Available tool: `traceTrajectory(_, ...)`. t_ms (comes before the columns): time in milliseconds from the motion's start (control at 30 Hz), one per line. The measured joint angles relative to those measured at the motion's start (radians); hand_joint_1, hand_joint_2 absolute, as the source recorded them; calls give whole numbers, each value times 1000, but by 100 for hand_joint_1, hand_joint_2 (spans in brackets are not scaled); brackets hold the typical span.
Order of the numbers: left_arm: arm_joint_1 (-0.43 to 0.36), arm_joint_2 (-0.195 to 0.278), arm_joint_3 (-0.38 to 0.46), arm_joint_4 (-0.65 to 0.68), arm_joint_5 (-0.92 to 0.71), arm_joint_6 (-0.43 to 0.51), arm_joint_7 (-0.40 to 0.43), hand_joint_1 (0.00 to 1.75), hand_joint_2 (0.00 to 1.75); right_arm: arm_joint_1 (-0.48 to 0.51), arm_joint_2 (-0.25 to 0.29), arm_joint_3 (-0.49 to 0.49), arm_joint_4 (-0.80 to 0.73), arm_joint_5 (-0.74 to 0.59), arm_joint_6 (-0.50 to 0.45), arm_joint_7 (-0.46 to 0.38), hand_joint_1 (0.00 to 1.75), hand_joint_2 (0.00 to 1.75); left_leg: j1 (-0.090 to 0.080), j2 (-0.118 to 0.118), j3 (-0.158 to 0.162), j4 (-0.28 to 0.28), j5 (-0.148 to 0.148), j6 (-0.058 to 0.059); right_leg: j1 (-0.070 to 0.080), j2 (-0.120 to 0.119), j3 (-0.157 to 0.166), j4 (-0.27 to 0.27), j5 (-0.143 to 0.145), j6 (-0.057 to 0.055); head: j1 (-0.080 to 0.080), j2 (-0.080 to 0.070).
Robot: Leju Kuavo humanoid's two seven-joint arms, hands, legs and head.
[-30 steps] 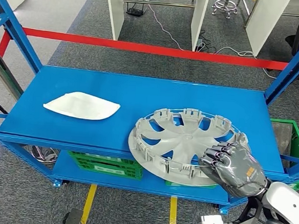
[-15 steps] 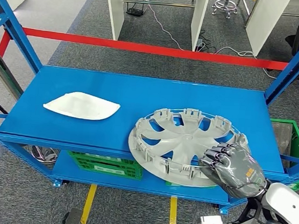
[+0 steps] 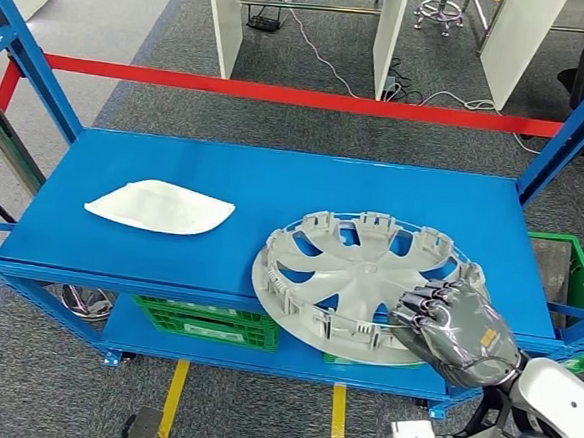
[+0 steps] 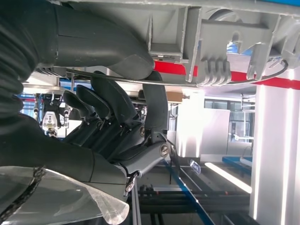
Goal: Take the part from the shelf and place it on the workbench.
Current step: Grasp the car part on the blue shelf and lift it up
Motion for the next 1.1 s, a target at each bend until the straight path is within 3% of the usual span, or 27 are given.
traceTrajectory(500,0,-1,1,0,1,7,8,0,0,13,0,0,0,0,0,0,175,175,0,0,0,0,0,0,0,0,0,0,0,0,0,0)
traceTrajectory(900,-3,-4,11,0,-6,64,21,0,0,12,0,0,0,-3,7,0,175,175,0,0,0,0,0,0,0,0,0,0,0,0,0,0)
traceTrajectory(1100,-4,-3,24,0,6,51,23,0,0,11,0,0,0,-6,9,0,175,175,-5,0,-2,6,-4,9,-5,0,0,-2,2,8,0,0)
